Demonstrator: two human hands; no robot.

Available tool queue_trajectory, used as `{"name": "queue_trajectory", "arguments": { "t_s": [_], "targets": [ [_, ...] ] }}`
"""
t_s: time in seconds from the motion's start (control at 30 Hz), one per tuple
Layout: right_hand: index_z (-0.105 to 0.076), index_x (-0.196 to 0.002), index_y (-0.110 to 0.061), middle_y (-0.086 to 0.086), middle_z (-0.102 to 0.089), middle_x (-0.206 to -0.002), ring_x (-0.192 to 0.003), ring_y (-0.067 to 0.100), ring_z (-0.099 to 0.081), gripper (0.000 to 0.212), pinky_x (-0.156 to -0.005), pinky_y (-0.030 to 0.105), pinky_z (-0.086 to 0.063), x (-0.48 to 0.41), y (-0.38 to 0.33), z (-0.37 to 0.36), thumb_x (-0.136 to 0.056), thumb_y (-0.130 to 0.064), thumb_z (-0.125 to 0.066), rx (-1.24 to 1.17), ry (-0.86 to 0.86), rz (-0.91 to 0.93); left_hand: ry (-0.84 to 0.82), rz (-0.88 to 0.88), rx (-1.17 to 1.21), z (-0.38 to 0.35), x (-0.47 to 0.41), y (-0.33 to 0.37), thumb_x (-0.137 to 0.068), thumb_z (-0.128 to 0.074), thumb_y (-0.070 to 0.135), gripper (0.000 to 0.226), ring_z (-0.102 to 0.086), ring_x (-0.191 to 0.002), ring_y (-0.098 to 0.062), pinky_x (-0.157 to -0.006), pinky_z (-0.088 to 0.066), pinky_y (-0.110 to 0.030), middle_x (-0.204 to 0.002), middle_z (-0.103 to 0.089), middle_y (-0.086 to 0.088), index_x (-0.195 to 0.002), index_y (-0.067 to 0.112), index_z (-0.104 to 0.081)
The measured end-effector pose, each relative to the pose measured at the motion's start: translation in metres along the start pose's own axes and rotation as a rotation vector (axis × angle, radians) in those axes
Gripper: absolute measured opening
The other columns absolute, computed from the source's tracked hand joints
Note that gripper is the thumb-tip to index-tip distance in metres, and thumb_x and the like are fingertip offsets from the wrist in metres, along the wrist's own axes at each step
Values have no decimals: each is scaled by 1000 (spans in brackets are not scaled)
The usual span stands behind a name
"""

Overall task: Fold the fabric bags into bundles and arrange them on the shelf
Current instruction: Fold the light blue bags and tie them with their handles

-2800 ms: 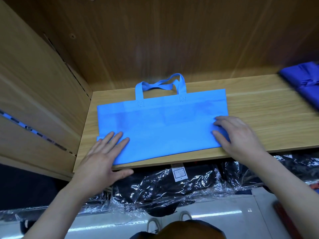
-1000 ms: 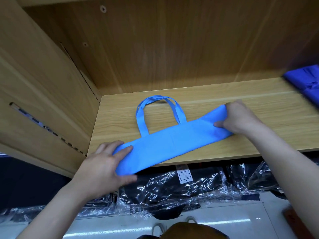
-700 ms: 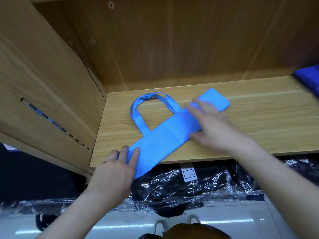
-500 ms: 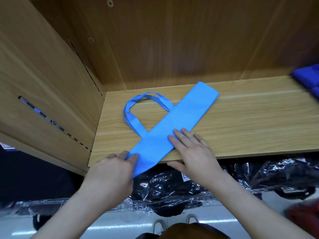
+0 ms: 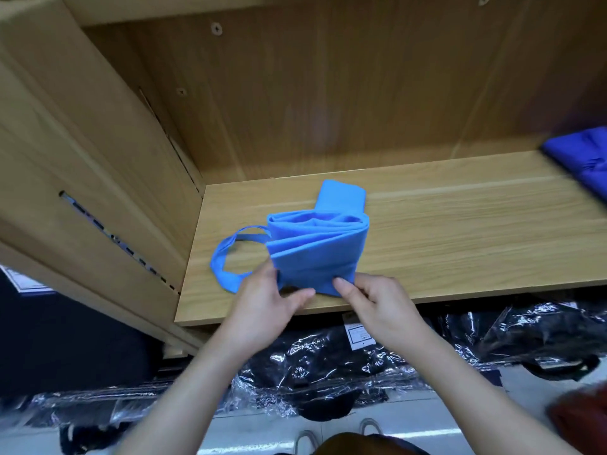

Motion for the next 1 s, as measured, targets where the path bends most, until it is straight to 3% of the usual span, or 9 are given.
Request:
{"name": "queue_trajectory", "arguments": {
  "t_s": [0.07,0.17,0.3,0.5,0.6,0.67,0.77,0.83,1.0],
  "targets": [
    [-41,-58,-18,-6,-34,-52,-54,10,-34,47,-54,29,-28,0,2,1,-97,-44,-49,-29,-15,-38,38,38,-63,-10,-5,-8,-84,-74,24,13,-65,-98,-13,-86,-49,-32,-98,-72,8,-95,27,-68],
    [-61,-80,-6,-4,-54,-57,-57,19,-48,49,-60,33,-41,-1,6,2,-94,-53,-51,-139,-31,-130,-6,25,-179,-12,-8,-6,-90,-66,32,21,-64,-103,-26,-89,-47,-40,-104,-73,0,-107,21,-69],
    [-64,-107,-33,-11,-75,-93,-90,13,-70,26,-86,42,-54,-12,3,7,-83,-43,-65,-317,41,-169,-173,100,-321,-14,-10,-1,-91,-61,38,32,-58,-114,-26,-93,-45,-39,-118,-69,1,-119,22,-63],
    [-56,-96,-19,-4,-63,-80,-84,24,-62,19,-66,36,-44,-38,-2,11,-91,-36,-63,91,91,-171,-190,226,-266,-18,-2,8,-80,-74,40,56,-61,-107,-18,-84,-46,-31,-115,-66,10,-127,29,-46],
    [-52,-98,-16,5,-65,-87,-90,33,-61,23,-65,37,-42,-42,-5,7,-95,-38,-55,260,40,-166,82,35,-520,-13,9,12,-70,-78,49,85,-57,-100,-21,-77,-48,-37,-105,-56,6,-140,32,-33],
    [-51,-105,-14,10,-67,-98,-95,34,-61,28,-67,38,-42,-46,-8,6,-96,-40,-53,353,15,-164,175,-253,-712,-16,14,9,-67,-75,56,82,-53,-110,-23,-89,-45,-44,-117,-53,0,-137,27,-44],
    [-48,-113,-15,10,-66,-105,-101,33,-61,31,-68,36,-38,-50,-11,4,-95,-40,-53,386,-14,-215,-19,-431,-904,-34,22,-7,-62,-68,68,86,-50,-130,-25,-108,-36,-51,-139,-54,-8,-132,21,-56],
    [-40,-128,-17,9,-66,-106,-101,34,-62,42,-68,36,-39,-50,-14,4,-94,-38,-55,359,-12,-248,-124,-406,-915,-43,23,-19,-65,-76,52,83,-52,-130,-25,-104,-44,-47,-142,-52,-10,-136,18,-51],
    [-6,-152,-32,7,-42,-131,-112,32,-53,83,-84,41,-47,-42,-20,1,-89,-32,-61,431,81,-148,-94,-454,-926,-44,18,-13,-77,-37,19,58,-60,-120,-29,-96,-51,-43,-132,-61,-14,-128,12,-62]
  ]
}}
Point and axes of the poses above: each hand's wrist, its own x-axis away from the middle knuckle, its own z-axis out of the back of the hand, y = z × x, the point moved 2 cm from there along -x, towards the middle knuckle
